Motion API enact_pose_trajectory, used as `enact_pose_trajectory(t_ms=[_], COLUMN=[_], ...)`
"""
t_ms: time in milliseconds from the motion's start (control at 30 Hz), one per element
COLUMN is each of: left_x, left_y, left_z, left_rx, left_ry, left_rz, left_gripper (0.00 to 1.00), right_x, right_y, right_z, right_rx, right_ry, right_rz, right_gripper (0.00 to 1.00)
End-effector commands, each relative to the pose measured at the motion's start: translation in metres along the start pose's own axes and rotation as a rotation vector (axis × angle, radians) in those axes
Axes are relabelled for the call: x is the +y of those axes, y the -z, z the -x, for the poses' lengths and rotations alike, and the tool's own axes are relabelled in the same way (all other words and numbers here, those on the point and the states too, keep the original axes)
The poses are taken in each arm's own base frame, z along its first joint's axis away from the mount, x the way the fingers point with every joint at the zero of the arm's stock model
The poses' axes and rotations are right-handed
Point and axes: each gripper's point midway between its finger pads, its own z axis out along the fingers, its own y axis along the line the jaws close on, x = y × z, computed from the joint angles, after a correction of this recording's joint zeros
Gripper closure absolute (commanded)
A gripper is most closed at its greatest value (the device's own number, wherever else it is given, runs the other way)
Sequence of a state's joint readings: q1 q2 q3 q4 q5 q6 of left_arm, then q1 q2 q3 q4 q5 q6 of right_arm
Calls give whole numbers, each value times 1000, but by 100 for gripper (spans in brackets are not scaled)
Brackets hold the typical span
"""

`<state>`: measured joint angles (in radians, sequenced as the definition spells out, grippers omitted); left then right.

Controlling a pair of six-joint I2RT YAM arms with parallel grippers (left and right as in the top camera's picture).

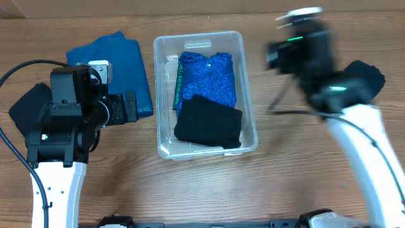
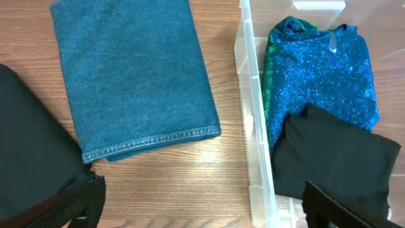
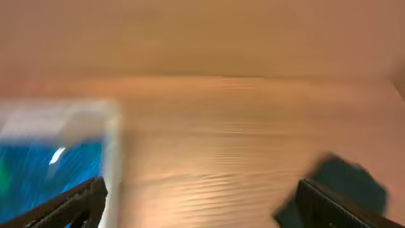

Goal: Pack container
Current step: 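Place the black cloth with the right gripper in the bin's near half, then grasp the second black cloth on the right with the right gripper, then lay the second black cloth on the first in the bin, release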

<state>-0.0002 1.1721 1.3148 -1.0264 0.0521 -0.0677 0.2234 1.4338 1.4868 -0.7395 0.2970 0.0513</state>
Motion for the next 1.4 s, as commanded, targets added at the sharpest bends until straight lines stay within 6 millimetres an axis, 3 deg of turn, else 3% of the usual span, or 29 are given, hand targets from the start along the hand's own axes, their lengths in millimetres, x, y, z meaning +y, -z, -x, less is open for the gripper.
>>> enact_pose_trajectory(t_ms=[0, 33, 67, 133, 167, 267, 333, 433, 600, 633, 667, 700, 733, 800, 833, 900, 967, 1067, 1100, 1133, 1200, 1267, 1300, 1367], left_x=[-1, -1, -1, -1, -1, -1, -1, -1, -1, -1, -1, -1, -1, -1, -1, -1, -1, -1, -1, -1, -1, -1, -1, -1], left_y=[7, 7, 7, 7, 7, 7, 7, 7, 7, 7, 7, 7, 7, 7, 7, 7, 7, 7, 7, 7, 7, 7, 7, 7], left_z=[8, 8, 8, 7, 7, 4, 3, 3, 3, 3, 3, 3, 3, 3, 3, 3, 2, 2, 2, 2, 2, 2, 2, 2], left_rx=[-25, -25, -25, -24, -22, -11, -6, -6, -6, -6, -6, -6, -6, -6, -6, -5, -3, -3, -3, -3, -3, -4, -3, -2], left_ry=[-20, -20, -20, -20, -20, -20, -19, -19, -19, -19, -19, -19, -16, -16, -16, -16, -16, -16, -16, -16, -16, -16, -16, -15], left_rz=[-2, -2, -2, -2, -2, -1, -1, -1, -1, -1, -1, -1, -1, -2, -2, -1, -1, -1, -1, -1, -1, -1, -1, -1], left_gripper=[0, 0, 0, 0, 0, 0, 0, 0, 0, 0, 0, 0, 0, 0, 0, 0, 0, 0, 0, 0, 0, 0, 0, 0], right_x=[-104, -149, -172, -222, -236, -260, -261, -259, -251, -251, -251, -251, -249, -241, -236, -226, -218, -192, -165, -145, -75, 4, 49, 105], right_y=[-19, -35, -46, -76, -92, -128, -151, -171, -190, -191, -191, -191, -192, -193, -192, -186, -162, -106, -63, -41, 20, 74, 98, 106], right_z=[-19, -40, -56, -105, -130, -188, -216, -239, -247, -248, -249, -248, -247, -238, -231, -211, -165, -84, -40, -21, 20, 35, 29, -6], right_rx=[89, 152, 191, 304, 360, 470, 515, 550, 539, 540, 541, 540, 535, 512, 497, 450, 349, 177, 92, 57, -42, -114, -125, -58], right_ry=[-421, -527, -588, -728, -790, -898, -876, -883, -898, -898, -898, -899, -903, -916, -924, -907, -853, -729, -621, -560, -353, -128, 7, 243], right_rz=[-56, -71, -74, -99, -90, -61, -13, -1, 76, 77, 77, 80, 96, 163, 205, 306, 391, 522, 561, 583, 683, 819, 874, 858], right_gripper=[0, 0, 0, 0, 0, 0, 0, 0, 1, 8, 38, 61, 72, 85, 96, 96, 96, 96, 96, 96, 96, 96, 96, 96])
